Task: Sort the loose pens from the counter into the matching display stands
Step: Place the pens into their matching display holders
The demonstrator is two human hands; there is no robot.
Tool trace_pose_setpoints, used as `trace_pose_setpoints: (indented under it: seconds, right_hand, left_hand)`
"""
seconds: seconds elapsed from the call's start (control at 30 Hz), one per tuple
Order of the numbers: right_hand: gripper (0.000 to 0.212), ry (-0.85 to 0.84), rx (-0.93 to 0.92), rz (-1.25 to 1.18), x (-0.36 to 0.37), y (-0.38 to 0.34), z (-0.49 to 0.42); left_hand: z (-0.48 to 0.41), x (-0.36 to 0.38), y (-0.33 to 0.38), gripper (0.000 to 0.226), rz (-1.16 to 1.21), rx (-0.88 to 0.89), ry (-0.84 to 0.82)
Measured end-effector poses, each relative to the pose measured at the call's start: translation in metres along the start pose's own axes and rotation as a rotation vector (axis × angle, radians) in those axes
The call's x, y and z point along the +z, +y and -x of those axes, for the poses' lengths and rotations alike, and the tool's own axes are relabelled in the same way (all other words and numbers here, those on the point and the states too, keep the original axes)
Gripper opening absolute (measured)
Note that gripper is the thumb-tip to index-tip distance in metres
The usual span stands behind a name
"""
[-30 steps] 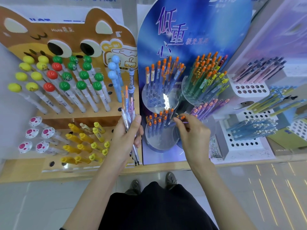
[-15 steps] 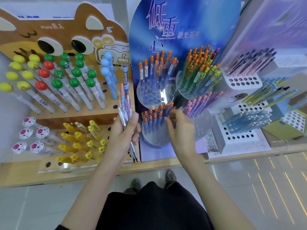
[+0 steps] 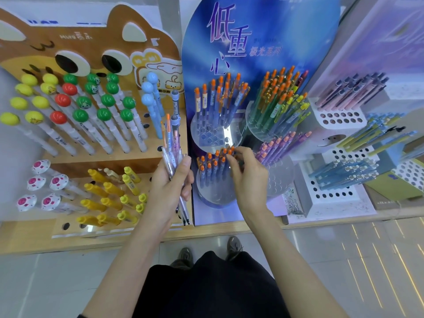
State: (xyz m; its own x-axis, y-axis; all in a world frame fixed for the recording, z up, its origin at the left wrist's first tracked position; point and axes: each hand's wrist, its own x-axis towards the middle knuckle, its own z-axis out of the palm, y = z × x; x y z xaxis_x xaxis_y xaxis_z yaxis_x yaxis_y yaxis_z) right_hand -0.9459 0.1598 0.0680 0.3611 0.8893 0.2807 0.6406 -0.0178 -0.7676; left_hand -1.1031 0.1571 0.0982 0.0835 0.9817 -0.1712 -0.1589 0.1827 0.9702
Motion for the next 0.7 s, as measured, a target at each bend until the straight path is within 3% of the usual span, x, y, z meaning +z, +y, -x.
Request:
trace_pose_setpoints:
  seconds: [0.47,0.7]
  right_hand:
    - [0.019,-0.04,-0.079,0.116,-0.009,-0.012,-0.002]
    - [0.017,-0.136,-0.161,0.183,-0.017,-0.011,-0.011]
  left_hand:
    - [-0.003,0.003,0.004,0.02,0.008,-0.014,0.022]
    - [-0.003,0.001,0.005,0.02,0.026,-0.015,0.031]
